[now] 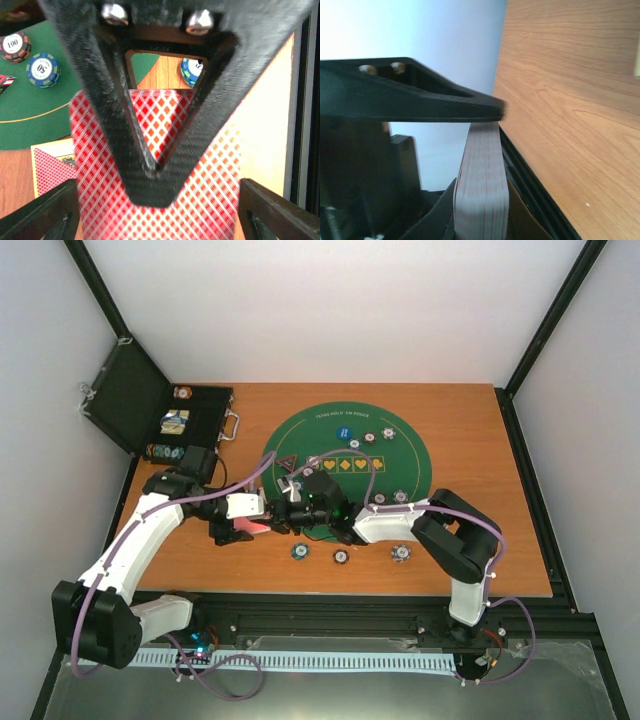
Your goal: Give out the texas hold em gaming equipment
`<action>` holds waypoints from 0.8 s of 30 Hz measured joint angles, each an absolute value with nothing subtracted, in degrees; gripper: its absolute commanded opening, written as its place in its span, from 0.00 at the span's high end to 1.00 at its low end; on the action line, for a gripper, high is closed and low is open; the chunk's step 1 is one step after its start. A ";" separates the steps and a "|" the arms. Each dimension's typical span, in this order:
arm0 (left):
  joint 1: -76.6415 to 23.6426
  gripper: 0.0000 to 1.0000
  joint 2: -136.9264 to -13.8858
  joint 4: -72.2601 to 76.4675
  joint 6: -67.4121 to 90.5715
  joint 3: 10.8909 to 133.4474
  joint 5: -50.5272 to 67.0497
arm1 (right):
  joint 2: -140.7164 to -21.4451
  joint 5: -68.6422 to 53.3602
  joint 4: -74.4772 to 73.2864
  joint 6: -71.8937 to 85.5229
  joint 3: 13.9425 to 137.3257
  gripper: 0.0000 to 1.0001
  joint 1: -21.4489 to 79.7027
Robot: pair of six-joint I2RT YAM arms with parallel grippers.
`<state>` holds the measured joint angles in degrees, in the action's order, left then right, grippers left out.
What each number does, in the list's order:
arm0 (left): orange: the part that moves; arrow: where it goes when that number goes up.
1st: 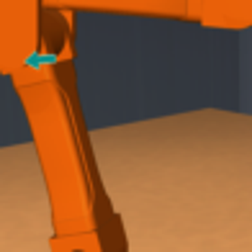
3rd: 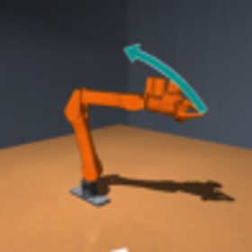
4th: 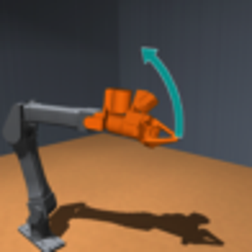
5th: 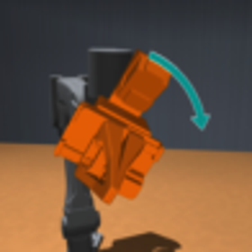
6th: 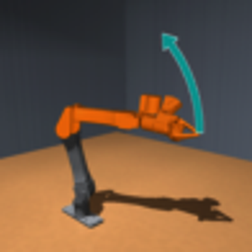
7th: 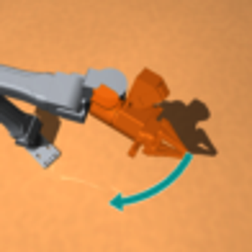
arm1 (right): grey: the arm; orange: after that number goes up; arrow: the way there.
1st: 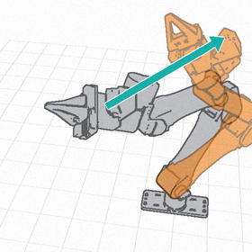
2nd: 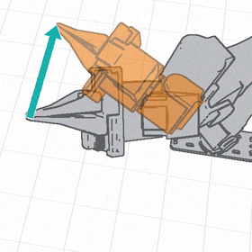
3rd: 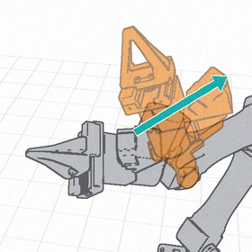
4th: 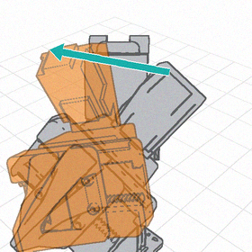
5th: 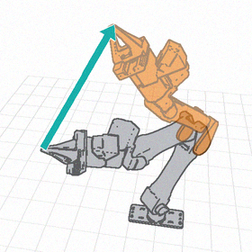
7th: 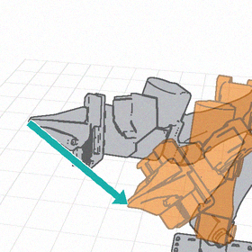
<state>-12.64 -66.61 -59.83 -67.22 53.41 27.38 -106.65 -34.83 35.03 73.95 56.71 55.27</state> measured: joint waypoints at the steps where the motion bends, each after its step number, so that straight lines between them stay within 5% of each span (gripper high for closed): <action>1: -12.60 0.09 -66.37 -59.81 -66.96 53.39 27.24 | -106.67 -34.48 34.37 73.95 56.36 0.97 55.24; 13: -12.64 0.06 -66.22 -61.78 -66.92 53.28 27.18 | -106.67 -33.41 32.93 73.95 55.13 0.97 55.13; 24: -12.64 0.20 -71.88 -62.92 -66.59 54.13 27.16 | -106.67 -33.52 32.99 73.82 55.24 0.97 55.70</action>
